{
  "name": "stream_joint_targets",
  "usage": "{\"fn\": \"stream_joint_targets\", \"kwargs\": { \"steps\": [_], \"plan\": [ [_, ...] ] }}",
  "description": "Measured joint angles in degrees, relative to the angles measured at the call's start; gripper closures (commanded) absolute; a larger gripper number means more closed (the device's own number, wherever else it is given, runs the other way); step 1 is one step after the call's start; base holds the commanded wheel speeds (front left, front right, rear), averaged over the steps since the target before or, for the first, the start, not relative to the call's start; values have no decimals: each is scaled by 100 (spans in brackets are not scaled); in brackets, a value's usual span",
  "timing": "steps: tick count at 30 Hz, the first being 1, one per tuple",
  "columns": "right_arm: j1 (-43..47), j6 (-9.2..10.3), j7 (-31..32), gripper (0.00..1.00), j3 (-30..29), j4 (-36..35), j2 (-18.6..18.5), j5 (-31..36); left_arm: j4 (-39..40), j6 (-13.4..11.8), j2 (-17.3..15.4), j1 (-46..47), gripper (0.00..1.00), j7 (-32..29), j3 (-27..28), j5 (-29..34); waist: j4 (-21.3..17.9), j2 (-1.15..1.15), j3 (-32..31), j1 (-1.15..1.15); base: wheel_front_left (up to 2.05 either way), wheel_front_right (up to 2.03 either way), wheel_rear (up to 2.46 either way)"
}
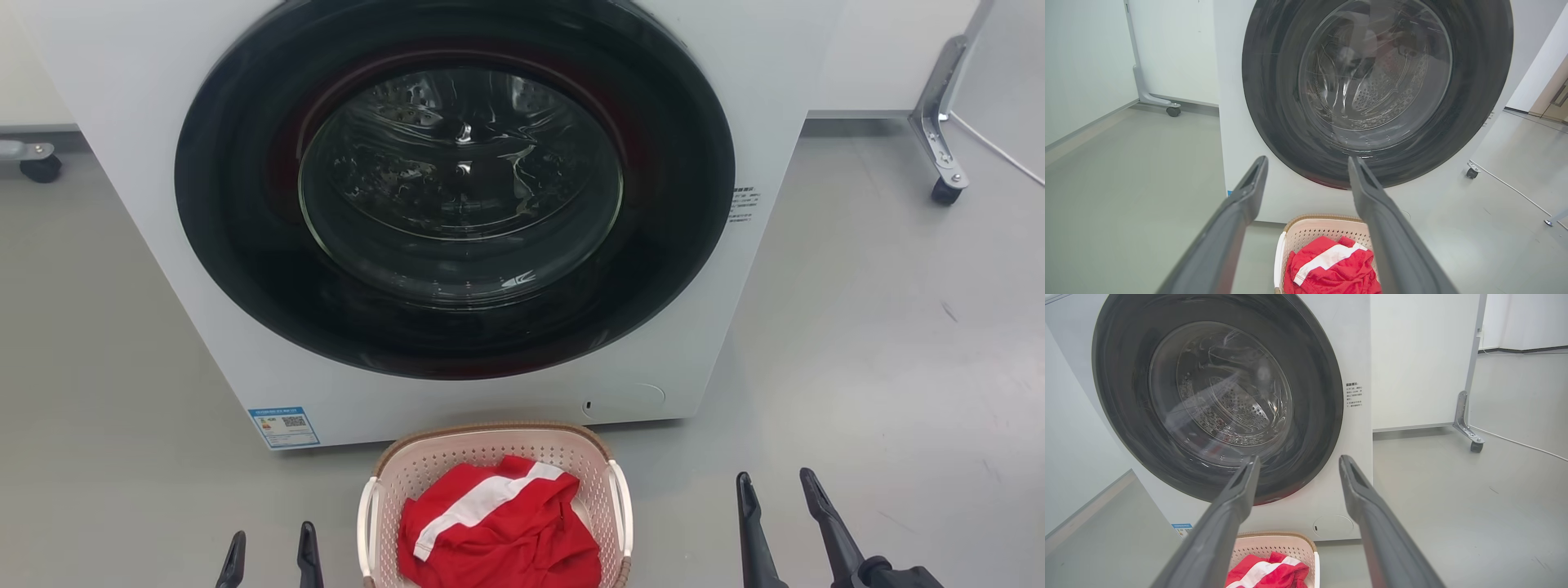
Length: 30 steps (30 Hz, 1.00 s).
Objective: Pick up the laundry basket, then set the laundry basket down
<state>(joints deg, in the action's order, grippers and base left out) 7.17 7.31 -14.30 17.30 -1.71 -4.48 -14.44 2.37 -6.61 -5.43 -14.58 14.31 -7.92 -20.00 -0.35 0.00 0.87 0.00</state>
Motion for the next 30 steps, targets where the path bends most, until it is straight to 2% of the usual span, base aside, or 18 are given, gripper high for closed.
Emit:
{"fn": "stream_joint_targets", "kwargs": {
  "steps": [14,15,22,30],
  "plan": [
    [111,0,0,0,-32,-63,47,36,3,12,2,-104,0,0,11,45,-6,0,-73,0,0,0,0],
    [114,0,12,100,-25,2,45,33,-52,9,7,-104,100,-10,2,36,-6,0,-73,0,0,0,0],
    [226,-12,20,100,-32,366,47,-21,-388,12,33,-114,100,-48,-11,-41,-6,0,-73,0,0,0,0],
    [177,-127,174,100,-231,446,53,-548,-487,114,53,-66,100,-205,85,-560,-2,0,-69,0,0,0,0]
  ]
}}
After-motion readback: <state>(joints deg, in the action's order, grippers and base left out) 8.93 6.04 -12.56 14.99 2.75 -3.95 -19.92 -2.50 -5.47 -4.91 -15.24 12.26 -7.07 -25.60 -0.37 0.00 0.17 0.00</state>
